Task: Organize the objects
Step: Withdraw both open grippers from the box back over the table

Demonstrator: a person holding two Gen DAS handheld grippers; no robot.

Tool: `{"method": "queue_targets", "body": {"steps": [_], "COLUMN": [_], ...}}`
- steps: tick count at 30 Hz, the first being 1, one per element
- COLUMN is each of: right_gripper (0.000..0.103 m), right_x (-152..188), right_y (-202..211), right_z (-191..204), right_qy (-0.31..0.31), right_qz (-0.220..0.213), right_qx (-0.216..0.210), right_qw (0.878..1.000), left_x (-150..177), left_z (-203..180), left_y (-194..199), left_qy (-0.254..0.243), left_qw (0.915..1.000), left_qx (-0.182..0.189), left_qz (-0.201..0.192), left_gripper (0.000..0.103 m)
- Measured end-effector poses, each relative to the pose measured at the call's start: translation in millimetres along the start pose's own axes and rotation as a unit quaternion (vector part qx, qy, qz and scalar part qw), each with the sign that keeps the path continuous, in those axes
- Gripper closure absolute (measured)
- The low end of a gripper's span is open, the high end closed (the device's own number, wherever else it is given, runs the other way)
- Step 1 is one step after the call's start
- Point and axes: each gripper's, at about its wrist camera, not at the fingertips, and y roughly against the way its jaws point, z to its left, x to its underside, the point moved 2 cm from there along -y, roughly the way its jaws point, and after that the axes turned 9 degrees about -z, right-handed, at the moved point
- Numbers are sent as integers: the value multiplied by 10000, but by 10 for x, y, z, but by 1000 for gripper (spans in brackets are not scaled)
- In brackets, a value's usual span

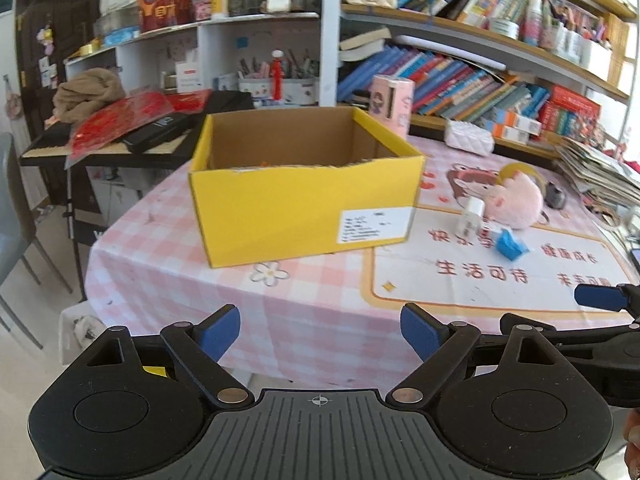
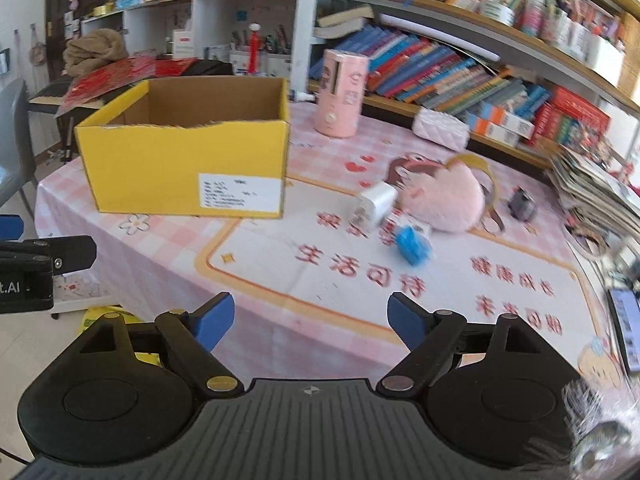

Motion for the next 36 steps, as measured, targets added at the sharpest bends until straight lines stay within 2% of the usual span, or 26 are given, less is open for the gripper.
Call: {"method": "queue_targets", "body": {"steps": [8,18,26,36], "right_gripper": [18,18,18,17], "right_x": [135,278,323,260], "right_y": [150,260,256,45], "right_z": [-272,-703,-978,-1331], "right_qy": [-236,-685,-921,-1052], "right_qz": [116,314,356,395], "right_qx": [446,1066,1341,1437], "right_qw": [9987,9914,9860,9832], "left_x": [2,-19,-82,-221], "left_z": [-269,-731,-989,-1326], "left_y": [-39,-128,-262,-542], "left_qy": [-172,-572,-722,-838], "left_qw": [9988,9926,9892,9870], "left_qx": [450,1072,1274,1365], "left_qz": [34,85,107,151], "left_gripper": [12,8,8,8]}}
